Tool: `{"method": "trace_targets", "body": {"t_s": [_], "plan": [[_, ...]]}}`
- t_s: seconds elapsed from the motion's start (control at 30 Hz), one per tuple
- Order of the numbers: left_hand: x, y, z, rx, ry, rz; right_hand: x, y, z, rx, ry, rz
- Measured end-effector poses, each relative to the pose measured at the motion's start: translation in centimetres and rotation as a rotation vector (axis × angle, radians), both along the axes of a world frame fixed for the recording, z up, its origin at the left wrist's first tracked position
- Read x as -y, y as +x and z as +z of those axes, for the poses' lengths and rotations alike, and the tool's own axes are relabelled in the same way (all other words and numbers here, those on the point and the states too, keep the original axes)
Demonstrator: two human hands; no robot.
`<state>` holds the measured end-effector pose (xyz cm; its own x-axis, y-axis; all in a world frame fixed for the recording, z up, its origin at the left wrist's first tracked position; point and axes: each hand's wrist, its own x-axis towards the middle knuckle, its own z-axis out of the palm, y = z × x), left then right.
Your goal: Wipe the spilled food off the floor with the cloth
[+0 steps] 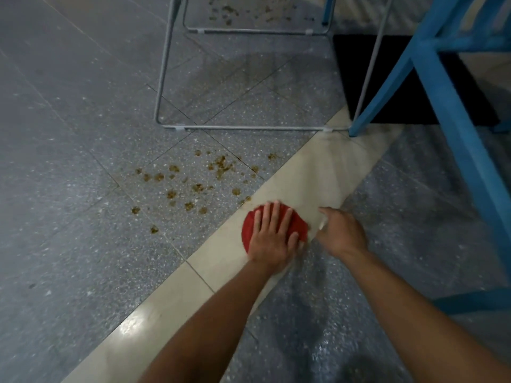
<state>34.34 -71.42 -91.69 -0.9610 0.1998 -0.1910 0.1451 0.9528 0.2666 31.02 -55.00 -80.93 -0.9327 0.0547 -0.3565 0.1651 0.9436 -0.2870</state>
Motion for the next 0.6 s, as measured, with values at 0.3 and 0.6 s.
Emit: {"method": "trace_targets", "body": {"t_s": [0.3, 0.6], "plan": [[4.5, 3.0, -1.6, -0.037, -0.078, -0.416, -7.3, 1.2, -0.6, 0.063, -0.055, -0.245], [-6.9, -3.3, -0.8, -0.044, -0.041, -0.341, -7.4, 1.9, -2.3, 0.029, -0.071, -0.251]]}}
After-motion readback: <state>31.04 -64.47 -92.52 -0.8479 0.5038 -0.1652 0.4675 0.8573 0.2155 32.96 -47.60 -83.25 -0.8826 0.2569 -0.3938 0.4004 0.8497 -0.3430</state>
